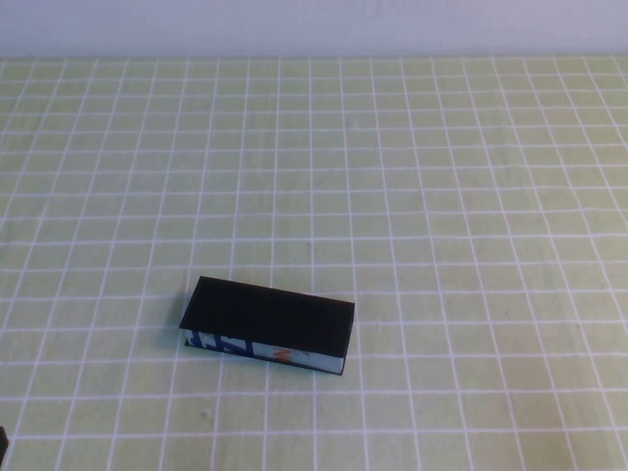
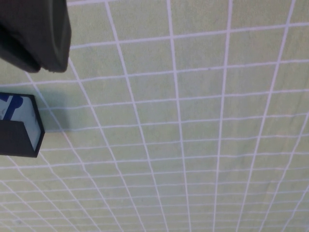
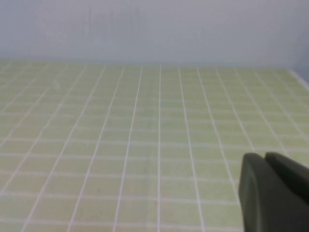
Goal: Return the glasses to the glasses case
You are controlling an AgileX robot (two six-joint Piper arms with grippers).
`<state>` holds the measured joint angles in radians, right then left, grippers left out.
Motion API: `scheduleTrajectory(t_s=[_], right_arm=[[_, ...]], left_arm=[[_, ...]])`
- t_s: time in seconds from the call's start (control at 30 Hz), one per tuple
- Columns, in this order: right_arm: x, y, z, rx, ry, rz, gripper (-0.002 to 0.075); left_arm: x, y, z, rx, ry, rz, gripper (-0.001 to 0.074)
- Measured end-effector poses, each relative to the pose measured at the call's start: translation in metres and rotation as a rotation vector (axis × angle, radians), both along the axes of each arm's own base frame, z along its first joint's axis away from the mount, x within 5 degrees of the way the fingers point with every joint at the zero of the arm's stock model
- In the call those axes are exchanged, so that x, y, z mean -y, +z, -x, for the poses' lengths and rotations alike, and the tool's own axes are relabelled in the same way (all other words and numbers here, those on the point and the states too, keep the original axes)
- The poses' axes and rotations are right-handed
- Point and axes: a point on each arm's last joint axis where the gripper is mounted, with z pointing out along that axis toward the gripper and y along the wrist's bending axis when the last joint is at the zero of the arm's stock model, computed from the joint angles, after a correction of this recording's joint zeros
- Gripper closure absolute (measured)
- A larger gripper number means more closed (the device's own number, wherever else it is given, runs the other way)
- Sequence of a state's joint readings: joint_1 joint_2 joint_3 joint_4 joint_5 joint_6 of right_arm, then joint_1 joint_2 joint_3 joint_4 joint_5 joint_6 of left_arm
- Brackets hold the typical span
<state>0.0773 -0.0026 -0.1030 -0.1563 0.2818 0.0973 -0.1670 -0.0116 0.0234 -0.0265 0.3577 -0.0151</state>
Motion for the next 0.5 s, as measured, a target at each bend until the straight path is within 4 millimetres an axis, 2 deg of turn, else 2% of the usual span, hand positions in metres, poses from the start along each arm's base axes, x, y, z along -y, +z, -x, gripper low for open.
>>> scheduleTrajectory(t_s=[0.1,0.2,0.5], right_arm=[[-0.001,-0.032,-0.005,-0.071,0.005,-0.034,0.0743],[-0.003,-0.045,-0.004,-0.157,0.013,-0.104,0.0743],[-0.005,-0.049,-0.003,-0.203,0.018,-0.14,0.0743]], left_arm=[[0.0,0.0,0.0,0.0,0.0,0.0,0.0738],[0.0,0.0,0.0,0.002,0.0,0.0,0.0738],[0.0,0.0,0.0,0.002,0.0,0.0,0.0738]])
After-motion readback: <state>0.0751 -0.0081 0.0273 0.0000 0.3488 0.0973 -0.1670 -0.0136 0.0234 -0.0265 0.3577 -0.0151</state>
